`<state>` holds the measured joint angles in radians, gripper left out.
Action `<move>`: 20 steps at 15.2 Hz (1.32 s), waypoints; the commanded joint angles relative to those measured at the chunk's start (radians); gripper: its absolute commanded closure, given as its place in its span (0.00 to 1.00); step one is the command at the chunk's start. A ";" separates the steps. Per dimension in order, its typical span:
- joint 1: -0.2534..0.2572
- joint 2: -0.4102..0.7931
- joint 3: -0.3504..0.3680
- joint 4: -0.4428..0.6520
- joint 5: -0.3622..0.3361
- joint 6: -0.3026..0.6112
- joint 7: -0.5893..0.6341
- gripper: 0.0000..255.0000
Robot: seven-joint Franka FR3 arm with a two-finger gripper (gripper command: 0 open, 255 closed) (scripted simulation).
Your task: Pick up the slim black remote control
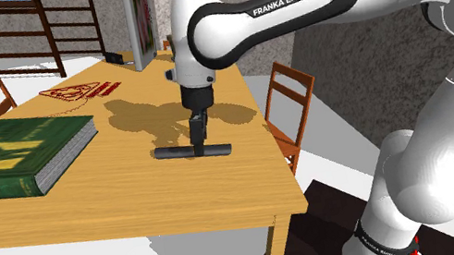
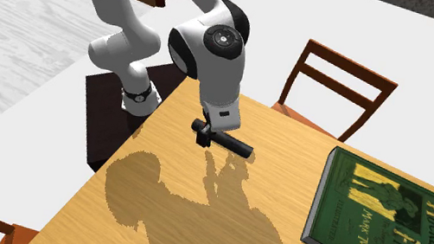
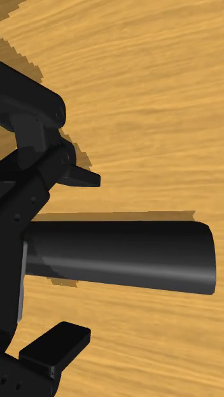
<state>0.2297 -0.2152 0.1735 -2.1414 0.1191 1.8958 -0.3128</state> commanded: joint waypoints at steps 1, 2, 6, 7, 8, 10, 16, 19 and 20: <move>0.001 0.001 0.001 -0.009 0.000 0.011 0.000 0.00; 0.000 0.001 0.001 -0.010 0.000 0.012 -0.001 1.00; 0.001 0.002 0.001 -0.009 0.000 0.011 0.001 1.00; 0.001 0.003 0.001 -0.008 0.000 0.011 0.001 1.00; 0.001 0.002 0.001 -0.009 0.000 0.011 0.001 1.00; 0.001 0.002 0.001 -0.008 0.000 0.011 0.001 1.00; 0.000 -0.009 -0.002 0.048 -0.001 -0.057 0.004 1.00; -0.001 -0.013 -0.004 0.085 -0.002 -0.097 0.007 1.00; -0.001 -0.013 -0.004 0.098 -0.003 -0.110 0.008 1.00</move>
<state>0.2282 -0.2282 0.1691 -2.0575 0.1169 1.8001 -0.3076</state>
